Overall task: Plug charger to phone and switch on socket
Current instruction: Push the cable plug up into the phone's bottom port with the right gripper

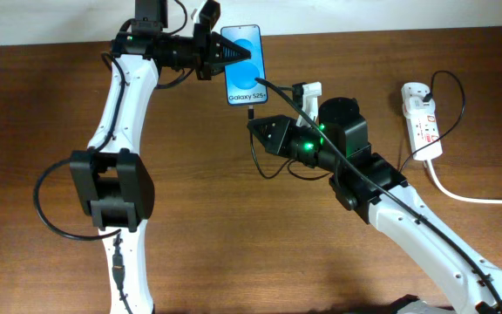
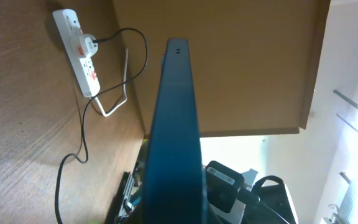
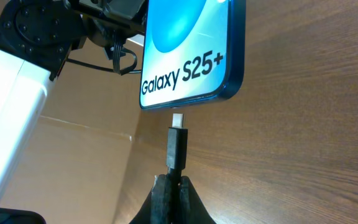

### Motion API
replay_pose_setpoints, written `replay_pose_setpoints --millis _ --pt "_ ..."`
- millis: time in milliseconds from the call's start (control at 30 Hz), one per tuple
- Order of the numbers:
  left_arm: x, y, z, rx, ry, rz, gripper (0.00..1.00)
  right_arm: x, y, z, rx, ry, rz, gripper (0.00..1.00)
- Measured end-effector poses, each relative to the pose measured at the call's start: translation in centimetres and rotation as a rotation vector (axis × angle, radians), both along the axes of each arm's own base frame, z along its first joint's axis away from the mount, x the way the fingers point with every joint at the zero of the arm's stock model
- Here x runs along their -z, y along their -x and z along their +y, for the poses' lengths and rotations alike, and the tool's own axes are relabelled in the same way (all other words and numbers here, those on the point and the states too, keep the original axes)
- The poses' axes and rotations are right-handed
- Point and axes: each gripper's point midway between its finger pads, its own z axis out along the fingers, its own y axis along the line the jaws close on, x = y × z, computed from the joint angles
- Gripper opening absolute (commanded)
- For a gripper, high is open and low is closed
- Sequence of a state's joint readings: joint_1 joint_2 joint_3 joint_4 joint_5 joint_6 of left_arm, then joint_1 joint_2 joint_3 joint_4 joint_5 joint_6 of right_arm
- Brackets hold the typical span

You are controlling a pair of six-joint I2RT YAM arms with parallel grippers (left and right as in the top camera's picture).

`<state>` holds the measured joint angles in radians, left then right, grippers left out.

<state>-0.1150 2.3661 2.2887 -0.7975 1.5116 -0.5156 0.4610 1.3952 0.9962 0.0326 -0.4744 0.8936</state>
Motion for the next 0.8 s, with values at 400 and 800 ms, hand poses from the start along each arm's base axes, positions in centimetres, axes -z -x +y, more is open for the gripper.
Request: replay_pose_setpoints --millis 400,800 --pt "-0.01 0.39 -0.82 0.016 0.000 -0.001 0.00 -0.41 -0.14 0.09 -0.004 -0.004 -0.025 0.04" --pt "0.03 0.35 -0.80 0.015 -0.001 -0.004 0.00 -0.08 0.41 0.34 -0.034 -0.004 -0.004 0.04"
